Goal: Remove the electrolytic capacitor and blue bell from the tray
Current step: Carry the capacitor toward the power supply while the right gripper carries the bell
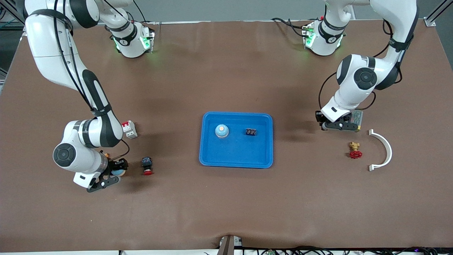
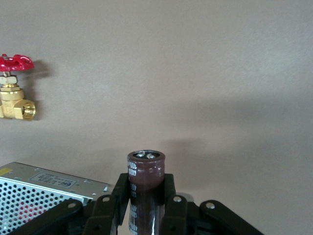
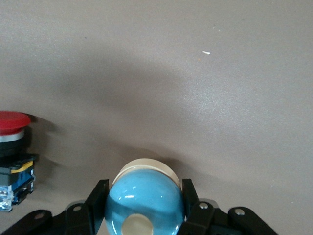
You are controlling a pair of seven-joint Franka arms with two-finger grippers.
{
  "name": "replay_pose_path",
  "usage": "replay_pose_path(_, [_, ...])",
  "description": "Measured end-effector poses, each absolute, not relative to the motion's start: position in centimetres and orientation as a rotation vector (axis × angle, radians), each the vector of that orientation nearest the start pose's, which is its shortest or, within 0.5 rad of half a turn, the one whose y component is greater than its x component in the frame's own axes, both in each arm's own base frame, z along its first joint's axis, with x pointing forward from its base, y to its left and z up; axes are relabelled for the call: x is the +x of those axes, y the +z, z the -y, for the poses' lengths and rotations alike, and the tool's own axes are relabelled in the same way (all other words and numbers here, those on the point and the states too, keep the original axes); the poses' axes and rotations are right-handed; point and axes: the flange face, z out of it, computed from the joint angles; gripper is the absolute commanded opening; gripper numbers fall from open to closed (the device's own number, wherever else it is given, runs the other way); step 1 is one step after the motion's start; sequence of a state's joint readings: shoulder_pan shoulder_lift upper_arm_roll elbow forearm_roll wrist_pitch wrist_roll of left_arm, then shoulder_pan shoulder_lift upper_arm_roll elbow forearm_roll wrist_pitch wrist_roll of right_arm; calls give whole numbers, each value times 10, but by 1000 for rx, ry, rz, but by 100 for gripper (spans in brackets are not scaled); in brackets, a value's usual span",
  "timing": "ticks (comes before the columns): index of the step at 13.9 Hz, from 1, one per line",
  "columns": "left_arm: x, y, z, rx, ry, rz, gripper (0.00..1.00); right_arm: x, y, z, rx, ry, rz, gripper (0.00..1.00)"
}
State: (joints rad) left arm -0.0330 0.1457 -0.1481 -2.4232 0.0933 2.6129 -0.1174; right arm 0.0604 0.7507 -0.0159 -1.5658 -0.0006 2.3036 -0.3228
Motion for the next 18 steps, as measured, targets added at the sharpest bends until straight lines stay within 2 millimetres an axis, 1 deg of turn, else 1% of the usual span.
replay_pose_path(2, [488,252,88,-3112,-78,-226,0,700,199,-33,-3097,14,583,49])
replay_pose_path(7, [483,248,89,-3115,-102,-238,0,701,198,-33,-3098,-1,582,49])
replay_pose_path(10, [479,245,94,-3117,-107,-256,0,701,193,-33,-3099,-14,583,50])
replay_pose_path(14, [477,239,101,-3124,-147,-278,0,701,191,-33,-3099,-16,582,53])
replay_pose_path(15, [477,235,102,-3129,-161,-279,0,701,191,-33,-3099,-16,582,60])
replay_pose_path(16, [477,229,102,-3134,-174,-279,0,701,191,-33,-3099,-16,582,71])
replay_pose_path(18, [477,216,103,-3143,-178,-280,0,701,191,-33,-3099,-17,582,84])
